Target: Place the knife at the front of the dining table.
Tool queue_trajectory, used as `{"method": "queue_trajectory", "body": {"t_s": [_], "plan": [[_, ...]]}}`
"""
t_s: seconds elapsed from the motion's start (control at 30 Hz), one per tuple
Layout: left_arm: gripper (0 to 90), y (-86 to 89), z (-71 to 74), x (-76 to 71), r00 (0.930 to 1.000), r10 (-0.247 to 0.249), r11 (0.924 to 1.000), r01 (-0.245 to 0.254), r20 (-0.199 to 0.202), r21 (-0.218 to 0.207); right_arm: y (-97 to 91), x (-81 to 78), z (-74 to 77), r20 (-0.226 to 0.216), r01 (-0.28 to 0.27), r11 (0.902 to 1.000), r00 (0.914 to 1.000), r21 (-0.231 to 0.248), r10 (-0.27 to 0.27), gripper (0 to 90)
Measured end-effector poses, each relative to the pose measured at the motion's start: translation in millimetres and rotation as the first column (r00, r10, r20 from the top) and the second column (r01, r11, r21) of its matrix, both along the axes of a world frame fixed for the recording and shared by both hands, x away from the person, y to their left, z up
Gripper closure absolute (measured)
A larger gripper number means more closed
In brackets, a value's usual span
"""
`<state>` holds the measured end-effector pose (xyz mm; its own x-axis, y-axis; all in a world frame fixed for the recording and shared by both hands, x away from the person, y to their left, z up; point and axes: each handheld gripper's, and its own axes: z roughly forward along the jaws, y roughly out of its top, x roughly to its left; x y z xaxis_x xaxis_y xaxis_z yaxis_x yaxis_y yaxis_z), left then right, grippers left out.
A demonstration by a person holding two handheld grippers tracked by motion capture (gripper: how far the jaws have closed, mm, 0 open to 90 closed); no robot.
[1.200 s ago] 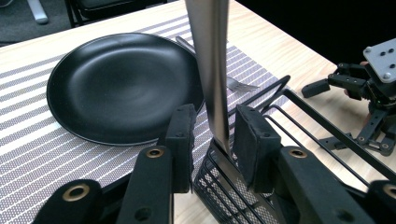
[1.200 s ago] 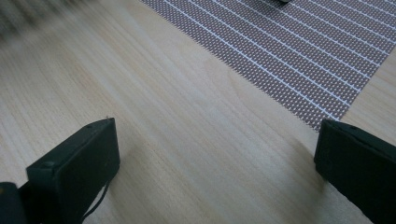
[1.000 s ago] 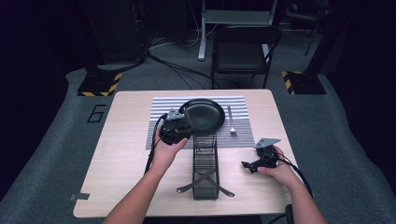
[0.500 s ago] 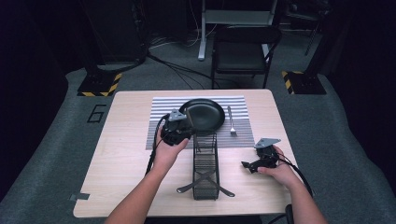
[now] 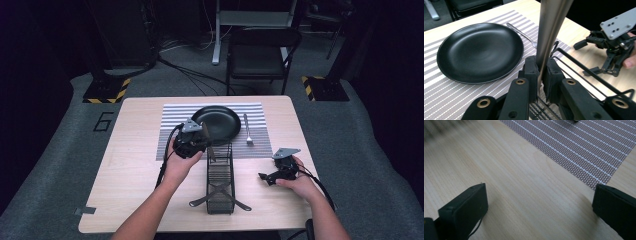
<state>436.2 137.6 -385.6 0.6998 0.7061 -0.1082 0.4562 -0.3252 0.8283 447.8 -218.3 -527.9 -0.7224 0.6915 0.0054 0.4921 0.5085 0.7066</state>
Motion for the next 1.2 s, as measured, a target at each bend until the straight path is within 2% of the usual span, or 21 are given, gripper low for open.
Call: {"method": "queue_trajectory", "body": {"t_s": [0.1,0.17,0.3,0.47,0.53,0.8,0.97,1.2], "plan": [[82.4,0.9,4.9,-1.2,1.0,-0.005,1.0,0.005,0.001,-0.002,0.0,0.0,0.0,0.0,0.0,1.0,1.0,0.0,0.0,0.0],[82.4,3.1,13.2,-2.6,0.9999,-0.016,0.9998,0.016,-0.001,-0.012,0.0,0.0,0.0,0.0,0.0,1.0,1.0,0.0,0.0,0.0],[82.4,5.1,23.3,-6.2,0.9996,-0.023,0.9997,0.023,0.014,-0.005,0.0,0.0,0.0,0.0,0.0,1.0,1.0,0.0,0.0,0.0],[82.4,7.7,33.4,-9.2,0.9995,-0.03,0.9995,0.03,0.012,-0.003,0.0,0.0,0.0,0.0,0.0,1.0,1.0,0.0,0.0,0.0],[82.5,10.7,42.0,-10.3,0.9991,-0.038,0.9992,0.038,0.018,-0.012,0.0,0.0,0.0,0.0,0.0,1.0,1.0,0.0,0.0,0.0],[82.5,15.5,62.6,-14.1,0.9985,-0.043,0.9986,0.044,0.034,-0.03,0.0,0.0,0.0,0.0,0.0,1.0,1.0,0.0,0.0,0.0],[82.5,23.1,81.1,-17.6,0.9976,-0.04,0.9986,0.042,0.056,-0.032,0.0,0.0,0.0,0.0,0.0,1.0,1.0,0.0,0.0,0.0],[82.6,32.1,93.2,-19.4,0.9974,-0.031,0.9988,0.034,0.064,-0.036,0.0,0.0,0.0,0.0,0.0,1.0,1.0,0.0,0.0,0.0]]}}
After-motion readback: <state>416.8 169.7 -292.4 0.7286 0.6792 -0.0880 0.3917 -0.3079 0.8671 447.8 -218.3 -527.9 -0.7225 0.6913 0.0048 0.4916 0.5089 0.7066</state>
